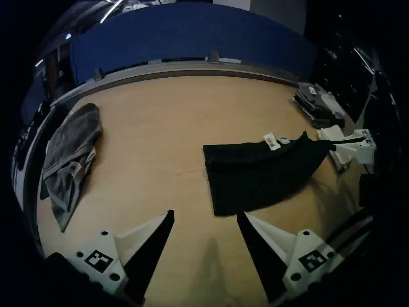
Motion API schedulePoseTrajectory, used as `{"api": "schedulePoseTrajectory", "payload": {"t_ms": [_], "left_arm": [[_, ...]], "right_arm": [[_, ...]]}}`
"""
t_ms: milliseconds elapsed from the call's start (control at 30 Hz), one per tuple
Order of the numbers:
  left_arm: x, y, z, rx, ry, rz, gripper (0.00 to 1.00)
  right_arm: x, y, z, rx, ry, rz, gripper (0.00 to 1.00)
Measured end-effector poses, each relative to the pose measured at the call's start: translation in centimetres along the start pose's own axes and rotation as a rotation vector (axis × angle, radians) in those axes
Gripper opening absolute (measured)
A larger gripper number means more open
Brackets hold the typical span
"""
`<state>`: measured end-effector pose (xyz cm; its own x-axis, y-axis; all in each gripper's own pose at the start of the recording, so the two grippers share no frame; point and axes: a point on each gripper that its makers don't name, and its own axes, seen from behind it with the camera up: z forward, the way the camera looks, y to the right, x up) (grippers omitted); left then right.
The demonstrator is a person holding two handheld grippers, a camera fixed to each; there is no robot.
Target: Fold towel
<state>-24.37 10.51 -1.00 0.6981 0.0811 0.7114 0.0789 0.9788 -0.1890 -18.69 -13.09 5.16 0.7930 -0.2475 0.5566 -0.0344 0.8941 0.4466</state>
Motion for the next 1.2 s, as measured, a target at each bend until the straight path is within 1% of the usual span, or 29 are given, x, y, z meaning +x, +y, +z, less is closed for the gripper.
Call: {"api": "schedulePoseTrajectory", "payload": {"t_ms": [167, 367, 500, 667, 767, 967, 1100, 1200], "left_arm": [[0.3, -0.4, -0.1, 0.003, 0.009, -0.008, 0.91], [0.5, -1.0, -0.2, 0.008, 0.019, -0.019, 0.91], [0.6, -1.6, -0.3, 0.011, 0.026, -0.03, 0.91], [0.6, -2.4, -0.4, 0.017, 0.033, -0.044, 0.91], [0.5, -2.8, -0.5, 0.02, 0.036, -0.054, 0.91], [0.1, -3.5, -0.5, 0.022, 0.037, -0.075, 0.91], [-0.1, -3.9, -0.4, 0.024, 0.034, -0.085, 0.91], [-0.3, -4.2, -0.3, 0.024, 0.033, -0.091, 0.91]], "right_arm": [[2.3, -0.4, 0.2, 0.01, 0.021, -0.033, 0.03], [4.9, -1.6, 0.7, 0.031, 0.035, -0.088, 0.03], [6.3, -2.8, 1.2, 0.054, 0.036, -0.127, 0.03], [7.6, -4.8, 2.3, 0.088, 0.028, -0.175, 0.03], [8.1, -6.4, 3.3, 0.116, 0.018, -0.207, 0.03], [8.6, -10.3, 5.3, 0.181, -0.003, -0.278, 0.03], [8.4, -13.4, 6.8, 0.232, -0.019, -0.325, 0.03], [7.7, -15.8, 8.0, 0.274, -0.034, -0.346, 0.03]]}}
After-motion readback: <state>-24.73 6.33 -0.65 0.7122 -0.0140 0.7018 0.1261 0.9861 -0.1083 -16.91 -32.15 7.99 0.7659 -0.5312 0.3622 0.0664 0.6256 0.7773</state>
